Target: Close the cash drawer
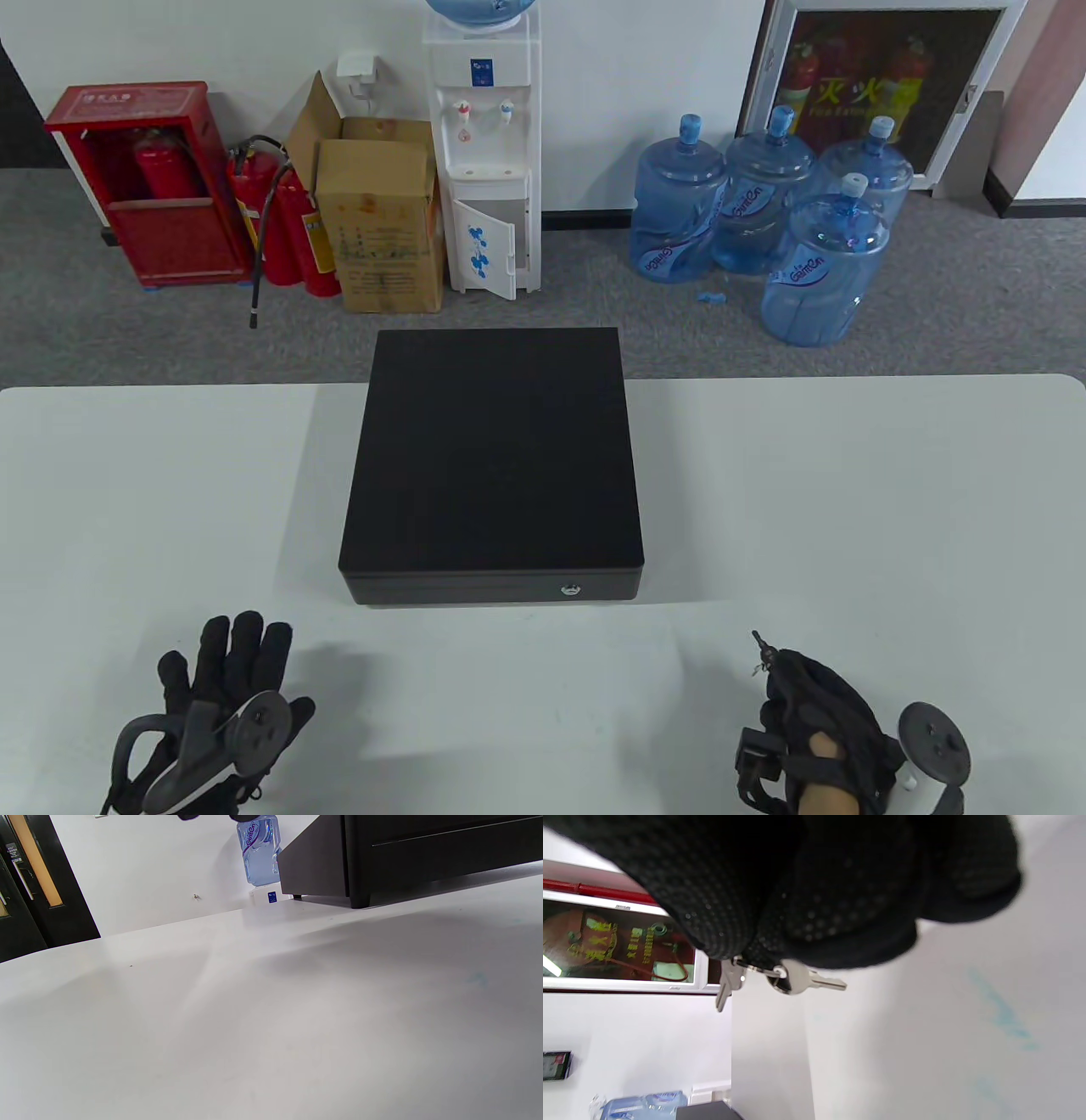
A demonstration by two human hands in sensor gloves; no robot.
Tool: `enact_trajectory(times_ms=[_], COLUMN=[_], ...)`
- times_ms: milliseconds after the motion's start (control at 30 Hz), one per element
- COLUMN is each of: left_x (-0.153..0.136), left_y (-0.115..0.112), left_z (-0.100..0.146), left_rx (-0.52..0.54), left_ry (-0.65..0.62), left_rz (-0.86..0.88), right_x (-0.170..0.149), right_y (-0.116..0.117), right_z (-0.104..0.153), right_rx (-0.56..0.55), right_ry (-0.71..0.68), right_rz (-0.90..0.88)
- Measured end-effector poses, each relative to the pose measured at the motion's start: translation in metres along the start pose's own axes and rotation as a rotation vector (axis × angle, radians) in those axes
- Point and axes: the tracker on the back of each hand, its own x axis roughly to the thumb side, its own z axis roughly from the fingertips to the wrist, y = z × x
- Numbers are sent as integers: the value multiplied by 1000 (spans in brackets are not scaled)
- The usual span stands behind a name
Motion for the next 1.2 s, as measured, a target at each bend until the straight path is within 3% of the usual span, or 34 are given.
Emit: enact_trajectory(times_ms=[200, 1200], left_x=[-1, 1], left_y=[0, 0], left_z=[0, -1], left_rx=[-4, -8], left_ry=[2, -6], left_rz=[4, 10], right_x=[-1, -2], right_y=[-7, 0], right_z=[-1, -17], right_rx=[-68, -279], right_ry=[39, 94], right_rz=[53, 268])
